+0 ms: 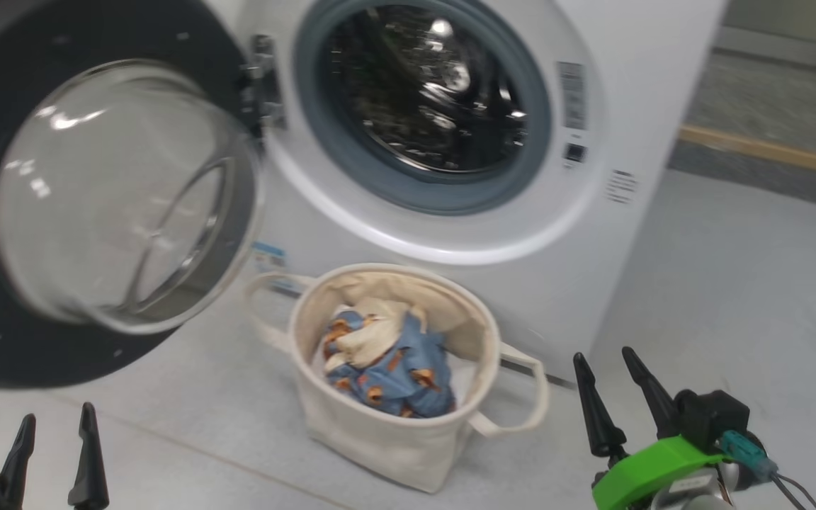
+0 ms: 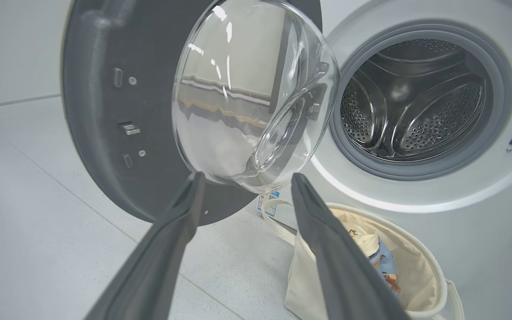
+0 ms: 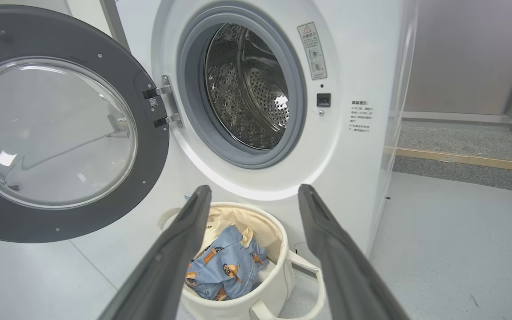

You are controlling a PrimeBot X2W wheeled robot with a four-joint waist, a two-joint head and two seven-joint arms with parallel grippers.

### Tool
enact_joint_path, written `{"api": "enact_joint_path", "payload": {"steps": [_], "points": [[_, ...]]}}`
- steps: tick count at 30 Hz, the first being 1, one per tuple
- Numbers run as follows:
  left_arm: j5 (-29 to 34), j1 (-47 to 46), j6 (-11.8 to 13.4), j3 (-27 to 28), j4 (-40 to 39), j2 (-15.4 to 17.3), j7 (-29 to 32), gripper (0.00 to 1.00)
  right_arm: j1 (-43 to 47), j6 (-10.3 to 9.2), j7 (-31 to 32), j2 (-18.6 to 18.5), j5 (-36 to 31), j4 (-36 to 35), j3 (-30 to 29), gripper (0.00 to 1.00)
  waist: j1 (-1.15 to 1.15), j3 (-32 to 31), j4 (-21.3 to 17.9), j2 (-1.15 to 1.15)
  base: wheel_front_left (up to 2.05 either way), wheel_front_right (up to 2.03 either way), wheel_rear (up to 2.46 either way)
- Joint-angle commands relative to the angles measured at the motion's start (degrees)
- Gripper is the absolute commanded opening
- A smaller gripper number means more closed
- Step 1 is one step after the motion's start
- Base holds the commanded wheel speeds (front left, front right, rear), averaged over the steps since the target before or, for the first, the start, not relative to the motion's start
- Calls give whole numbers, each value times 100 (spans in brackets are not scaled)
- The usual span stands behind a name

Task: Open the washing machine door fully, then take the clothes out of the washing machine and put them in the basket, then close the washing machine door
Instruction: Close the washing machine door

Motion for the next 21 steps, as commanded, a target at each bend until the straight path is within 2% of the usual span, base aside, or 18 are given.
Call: {"api": "enact_joint_path", "payload": {"steps": [1, 8, 21], "points": [[34, -206, 28, 218, -234, 172, 24, 100, -67, 43, -71, 11, 48, -160, 146, 100, 0, -73, 449, 0, 0, 0, 0], [30, -225, 71, 132, -460, 173, 174, 100, -60, 43, -71, 11, 146, -213, 215, 100, 0, -50, 1233, 0, 0, 0, 0], [-178, -61, 285, 370, -904, -78, 13, 100, -747, 43, -71, 11, 83, 122, 836, 100, 0, 444, 1623, 0, 0, 0, 0]]}}
